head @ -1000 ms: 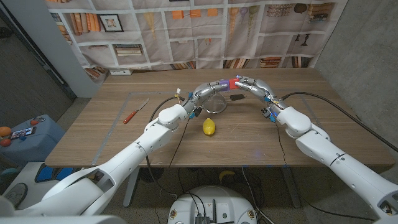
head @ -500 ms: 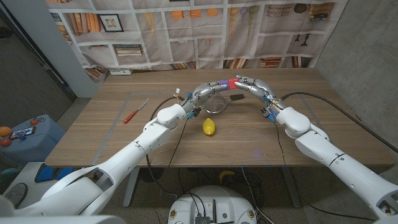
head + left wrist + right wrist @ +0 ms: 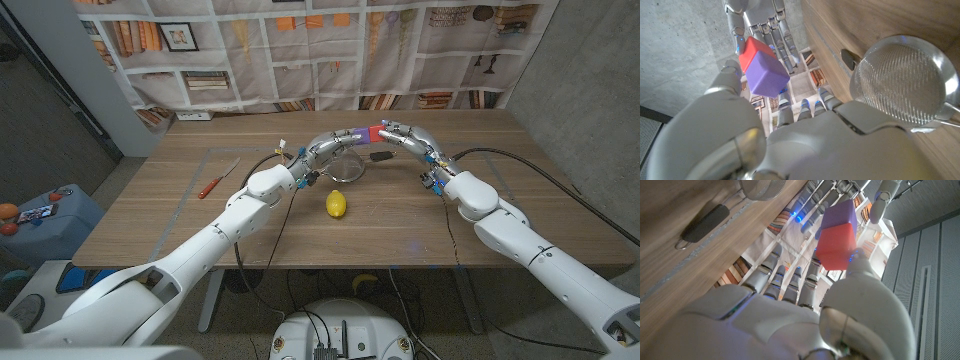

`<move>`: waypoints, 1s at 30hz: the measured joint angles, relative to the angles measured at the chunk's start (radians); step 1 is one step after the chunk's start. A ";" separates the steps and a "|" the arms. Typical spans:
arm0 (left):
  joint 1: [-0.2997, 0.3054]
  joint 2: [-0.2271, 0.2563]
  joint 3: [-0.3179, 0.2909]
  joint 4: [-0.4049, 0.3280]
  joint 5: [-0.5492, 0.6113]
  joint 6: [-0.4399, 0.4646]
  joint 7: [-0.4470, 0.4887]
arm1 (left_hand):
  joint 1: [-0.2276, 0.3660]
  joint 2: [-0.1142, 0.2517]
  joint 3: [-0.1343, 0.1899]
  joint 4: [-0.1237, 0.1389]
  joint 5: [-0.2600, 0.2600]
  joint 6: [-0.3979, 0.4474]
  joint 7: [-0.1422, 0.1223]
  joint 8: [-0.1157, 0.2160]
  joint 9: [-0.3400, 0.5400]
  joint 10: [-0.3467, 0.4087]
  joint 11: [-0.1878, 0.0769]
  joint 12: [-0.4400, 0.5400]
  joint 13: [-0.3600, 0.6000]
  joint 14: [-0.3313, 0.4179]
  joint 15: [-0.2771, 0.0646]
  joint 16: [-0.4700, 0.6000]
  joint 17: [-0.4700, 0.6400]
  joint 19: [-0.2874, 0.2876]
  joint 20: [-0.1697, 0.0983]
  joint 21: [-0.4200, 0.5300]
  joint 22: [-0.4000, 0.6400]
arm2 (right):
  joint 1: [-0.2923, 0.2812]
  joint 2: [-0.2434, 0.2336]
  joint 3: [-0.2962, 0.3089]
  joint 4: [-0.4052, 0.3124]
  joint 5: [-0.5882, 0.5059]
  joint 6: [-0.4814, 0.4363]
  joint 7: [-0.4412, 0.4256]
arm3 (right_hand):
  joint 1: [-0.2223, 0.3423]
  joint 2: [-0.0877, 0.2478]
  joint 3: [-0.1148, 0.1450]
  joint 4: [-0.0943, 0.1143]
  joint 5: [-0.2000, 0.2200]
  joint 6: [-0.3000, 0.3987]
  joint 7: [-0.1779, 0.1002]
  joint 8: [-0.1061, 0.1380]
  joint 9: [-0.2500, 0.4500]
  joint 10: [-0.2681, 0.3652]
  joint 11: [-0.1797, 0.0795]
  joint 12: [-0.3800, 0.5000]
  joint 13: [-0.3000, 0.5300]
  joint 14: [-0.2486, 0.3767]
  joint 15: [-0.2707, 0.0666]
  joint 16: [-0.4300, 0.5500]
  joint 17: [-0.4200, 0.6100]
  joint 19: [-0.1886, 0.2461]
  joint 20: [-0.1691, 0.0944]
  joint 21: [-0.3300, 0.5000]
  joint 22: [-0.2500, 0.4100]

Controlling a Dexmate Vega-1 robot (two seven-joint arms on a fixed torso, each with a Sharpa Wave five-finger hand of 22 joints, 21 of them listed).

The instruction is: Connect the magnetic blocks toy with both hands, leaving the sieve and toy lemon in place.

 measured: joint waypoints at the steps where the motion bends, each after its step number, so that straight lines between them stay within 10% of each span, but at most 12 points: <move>1: -0.002 0.003 -0.001 0.001 -0.003 0.000 -0.008 | 0.000 0.000 0.000 0.000 0.000 -0.011 0.004 0.000 0.000 -0.007 0.005 0.000 0.000 -0.002 0.002 0.000 0.000 -0.008 0.002 0.000 0.000 | 0.001 0.001 0.000 0.002 0.001 0.000 0.000 | 0.000 0.000 0.000 0.000 0.000 0.000 0.000 0.000 0.000 0.000 0.000 0.000 0.000 0.000 0.000 0.000 0.000 0.000 0.000 0.000 0.000; 30: 0.018 0.091 -0.044 -0.071 -0.027 0.048 -0.024 | -0.019 -0.019 -0.002 0.002 -0.004 -0.207 0.050 0.000 -0.005 -0.108 0.048 0.000 0.000 -0.007 0.029 0.000 0.000 -0.117 0.040 0.000 0.000 | 0.013 -0.013 0.004 -0.004 0.006 -0.012 0.012 | 0.000 0.000 -0.005 0.003 -0.004 0.000 0.000 -0.011 0.000 0.000 0.000 -0.005 0.000 0.000 0.000 0.000 0.000 0.000 0.000 0.000 0.000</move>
